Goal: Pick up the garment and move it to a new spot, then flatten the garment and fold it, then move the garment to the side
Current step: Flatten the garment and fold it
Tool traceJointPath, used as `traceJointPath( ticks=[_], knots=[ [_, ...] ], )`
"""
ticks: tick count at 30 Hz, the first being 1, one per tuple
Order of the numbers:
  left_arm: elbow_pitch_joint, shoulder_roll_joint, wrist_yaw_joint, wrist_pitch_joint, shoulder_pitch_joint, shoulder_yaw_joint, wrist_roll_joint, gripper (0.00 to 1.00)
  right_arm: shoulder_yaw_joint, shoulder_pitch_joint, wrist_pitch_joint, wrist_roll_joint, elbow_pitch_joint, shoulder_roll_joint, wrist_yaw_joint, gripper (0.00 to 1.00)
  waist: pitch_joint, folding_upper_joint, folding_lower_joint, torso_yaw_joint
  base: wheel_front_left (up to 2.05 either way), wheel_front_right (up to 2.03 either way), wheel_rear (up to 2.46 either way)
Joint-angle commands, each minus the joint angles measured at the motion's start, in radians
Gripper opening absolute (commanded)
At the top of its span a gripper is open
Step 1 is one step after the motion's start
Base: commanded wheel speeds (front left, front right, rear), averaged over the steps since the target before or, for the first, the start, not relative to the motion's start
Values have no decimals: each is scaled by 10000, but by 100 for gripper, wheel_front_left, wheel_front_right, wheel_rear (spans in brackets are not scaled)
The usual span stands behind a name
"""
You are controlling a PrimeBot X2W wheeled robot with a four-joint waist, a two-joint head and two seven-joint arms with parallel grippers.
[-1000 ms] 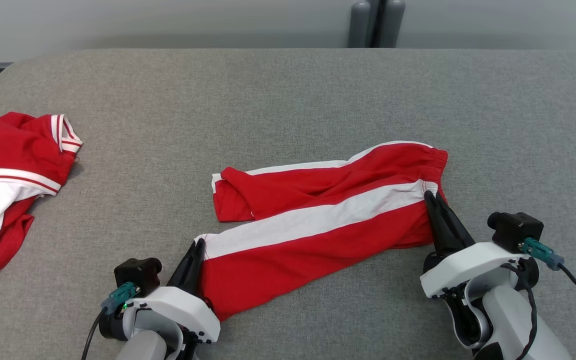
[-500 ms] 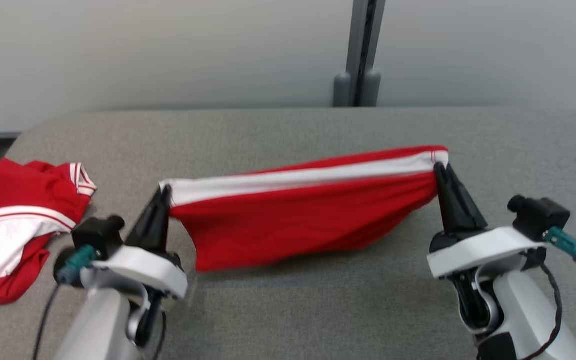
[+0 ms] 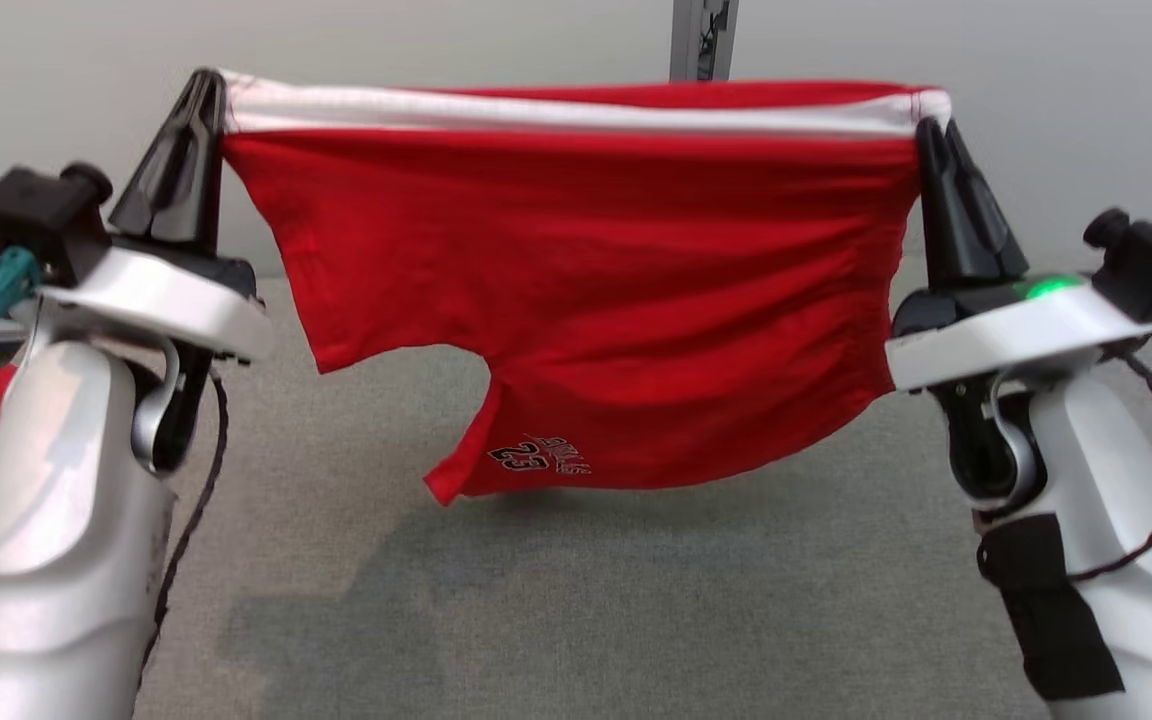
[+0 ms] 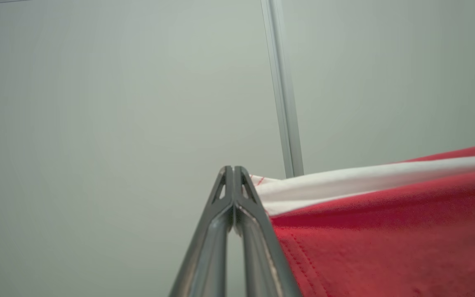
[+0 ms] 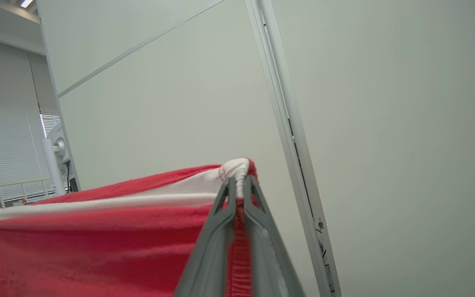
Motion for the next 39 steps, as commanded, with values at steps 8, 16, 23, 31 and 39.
traceJointPath(
  ticks=[8, 16, 23, 31, 39],
  knots=[
    [1553, 17, 161, 201, -2445, -387, 519, 0, 365, -2792, -47, -830, 1384, -437, -5, 0, 2426, 0, 0, 206, 0, 0, 0],
    [2685, -54, 778, -322, -5274, -288, 985, 0, -420, -5540, -49, -2044, 1705, -385, -6, 0, 3670, 0, 0, 341, 0, 0, 0],
    [2113, -635, 761, -400, -5438, -222, 1103, 0, -759, -5429, -47, -2609, 1212, -184, -5, 0, 3827, 0, 0, 605, 0, 0, 0],
    [1651, -1536, 823, -386, -1456, 291, 602, 0, 517, -2007, -49, -1959, 1175, -392, -5, 0, 3527, 0, 0, 483, 0, 0, 0],
    [2014, -1730, 548, -389, 2675, 148, 462, 0, 1352, 1723, -49, -965, 836, -693, -5, 0, 2503, 0, 0, 160, 0, 0, 0]
  ],
)
